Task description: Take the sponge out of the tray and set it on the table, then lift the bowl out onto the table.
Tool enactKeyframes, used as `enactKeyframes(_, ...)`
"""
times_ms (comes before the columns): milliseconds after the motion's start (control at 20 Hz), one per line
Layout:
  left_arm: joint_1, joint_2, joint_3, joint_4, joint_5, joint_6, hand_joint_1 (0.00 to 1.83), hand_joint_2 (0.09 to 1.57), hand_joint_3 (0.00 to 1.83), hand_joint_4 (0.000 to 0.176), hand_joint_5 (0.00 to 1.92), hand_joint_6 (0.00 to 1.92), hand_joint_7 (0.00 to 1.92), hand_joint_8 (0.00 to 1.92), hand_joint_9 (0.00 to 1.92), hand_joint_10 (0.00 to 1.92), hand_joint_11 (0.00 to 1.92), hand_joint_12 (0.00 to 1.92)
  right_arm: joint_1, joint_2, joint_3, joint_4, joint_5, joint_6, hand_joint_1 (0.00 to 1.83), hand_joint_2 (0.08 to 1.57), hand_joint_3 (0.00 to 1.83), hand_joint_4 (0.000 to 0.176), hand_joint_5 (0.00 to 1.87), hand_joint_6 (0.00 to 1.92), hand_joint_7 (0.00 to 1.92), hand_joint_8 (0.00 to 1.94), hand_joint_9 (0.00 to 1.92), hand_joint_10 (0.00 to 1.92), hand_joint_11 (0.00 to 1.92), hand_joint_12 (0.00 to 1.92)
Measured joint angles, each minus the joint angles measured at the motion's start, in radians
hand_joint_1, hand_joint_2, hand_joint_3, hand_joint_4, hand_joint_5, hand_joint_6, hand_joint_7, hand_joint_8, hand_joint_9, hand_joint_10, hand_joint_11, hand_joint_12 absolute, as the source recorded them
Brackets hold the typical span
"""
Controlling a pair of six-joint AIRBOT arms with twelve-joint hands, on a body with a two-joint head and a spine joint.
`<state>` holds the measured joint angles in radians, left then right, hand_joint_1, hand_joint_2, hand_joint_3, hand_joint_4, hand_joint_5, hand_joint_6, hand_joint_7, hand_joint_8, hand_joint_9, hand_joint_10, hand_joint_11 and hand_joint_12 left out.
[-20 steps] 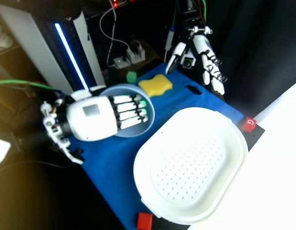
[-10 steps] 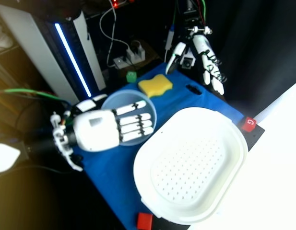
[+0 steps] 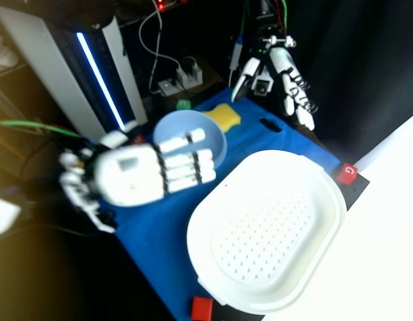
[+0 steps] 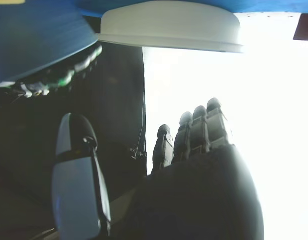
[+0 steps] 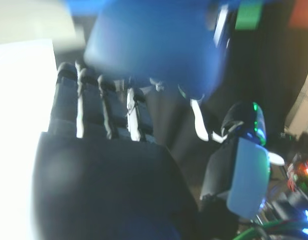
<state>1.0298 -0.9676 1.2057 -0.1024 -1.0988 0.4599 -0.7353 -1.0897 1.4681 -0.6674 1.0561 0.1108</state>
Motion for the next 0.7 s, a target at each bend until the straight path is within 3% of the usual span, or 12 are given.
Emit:
enactKeyframes(50,0.010,0.004,-0.005,-0.005,-0.015,0.001,0.63,0.93,0.00,0.148,0.03,0.00,0.01,0.00,0.00,0.00,0.05,0.03,-0.010,0.017,-0.007,0.047,0.034,-0.016,0.30,0.91,0.02,0.160,0.00,0.00,0.00,0.00,0.00,0.00,0.00,0.00)
enactKeyframes(100,0.011,0.009,-0.010,-0.011,-0.022,0.001,0.63,0.92,0.00,0.142,0.02,0.00,0.00,0.00,0.00,0.00,0.06,0.04,-0.022,0.020,-0.007,0.073,0.058,-0.021,0.54,0.93,0.02,0.111,0.00,0.00,0.00,0.00,0.00,0.00,0.00,0.00)
enactKeyframes(150,0.021,0.012,-0.010,-0.011,-0.048,0.000,0.61,0.91,0.00,0.113,0.04,0.01,0.00,0.00,0.00,0.00,0.07,0.04,-0.059,0.019,-0.009,0.119,0.101,-0.021,0.59,0.93,0.02,0.117,0.00,0.00,0.00,0.00,0.00,0.00,0.00,0.00)
enactKeyframes(250,0.028,0.013,-0.020,-0.032,-0.079,0.001,0.58,0.89,0.00,0.053,0.09,0.02,0.00,0.00,0.00,0.00,0.10,0.06,-0.140,0.020,-0.018,0.191,0.179,-0.023,0.49,0.89,0.00,0.114,0.00,0.00,0.00,0.00,0.00,0.00,0.00,0.00)
enactKeyframes(300,0.042,0.016,-0.029,-0.047,-0.099,0.001,0.59,0.89,0.00,0.039,0.10,0.02,0.00,0.00,0.00,0.00,0.07,0.04,-0.184,0.022,-0.029,0.252,0.220,-0.025,0.38,0.89,0.00,0.158,0.00,0.00,0.00,0.00,0.00,0.00,0.00,0.00)
enactKeyframes(350,0.063,0.023,-0.045,-0.064,-0.127,0.001,0.61,0.89,0.00,0.120,0.02,0.00,0.00,0.00,0.00,0.00,0.09,0.06,-0.223,0.028,-0.043,0.328,0.270,-0.042,0.36,0.89,0.00,0.159,0.00,0.00,0.00,0.00,0.00,0.00,0.00,0.00)
enactKeyframes(450,0.108,0.027,-0.068,-0.096,-0.205,0.001,0.64,0.87,0.00,0.155,0.00,0.00,0.00,0.00,0.00,0.00,0.06,0.05,-0.298,0.054,-0.086,0.501,0.366,-0.134,0.49,0.97,0.03,0.175,0.00,0.00,0.00,0.00,0.00,0.00,0.00,0.00)
enactKeyframes(500,0.116,0.027,-0.074,-0.110,-0.226,0.001,0.62,0.89,0.00,0.154,0.00,0.00,0.00,0.00,0.00,0.00,0.07,0.06,-0.326,0.061,-0.096,0.575,0.404,-0.163,0.47,0.95,0.01,0.176,0.00,0.00,0.00,0.00,0.00,0.00,0.00,0.00)
enactKeyframes(550,0.118,0.027,-0.075,-0.115,-0.243,0.001,0.59,0.90,0.00,0.172,0.00,0.00,0.00,0.00,0.00,0.00,0.09,0.07,-0.348,0.061,-0.098,0.622,0.430,-0.166,0.40,0.95,0.01,0.176,0.00,0.00,0.00,0.00,0.00,0.00,0.00,0.00)
enactKeyframes(600,0.118,0.028,-0.079,-0.117,-0.262,0.002,0.51,0.94,0.00,0.123,0.00,0.00,0.00,0.00,0.01,0.01,0.05,0.31,-0.367,0.059,-0.098,0.649,0.449,-0.166,0.40,0.96,0.01,0.176,0.00,0.00,0.00,0.00,0.00,0.00,0.00,0.00)
enactKeyframes(650,0.118,0.029,-0.087,-0.125,-0.296,0.001,0.46,1.00,0.00,0.104,0.00,0.00,0.00,0.00,0.02,0.00,0.01,0.50,-0.393,0.057,-0.105,0.675,0.468,-0.166,0.40,0.96,0.01,0.176,0.00,0.00,0.00,0.00,0.00,0.00,0.00,0.00)
enactKeyframes(700,0.118,0.029,-0.091,-0.131,-0.313,0.001,0.42,1.06,0.01,0.109,0.00,0.00,0.00,0.00,0.00,0.00,0.00,0.47,-0.405,0.052,-0.105,0.686,0.478,-0.166,0.41,0.97,0.01,0.176,0.00,0.00,0.00,0.00,0.00,0.00,0.00,0.00)
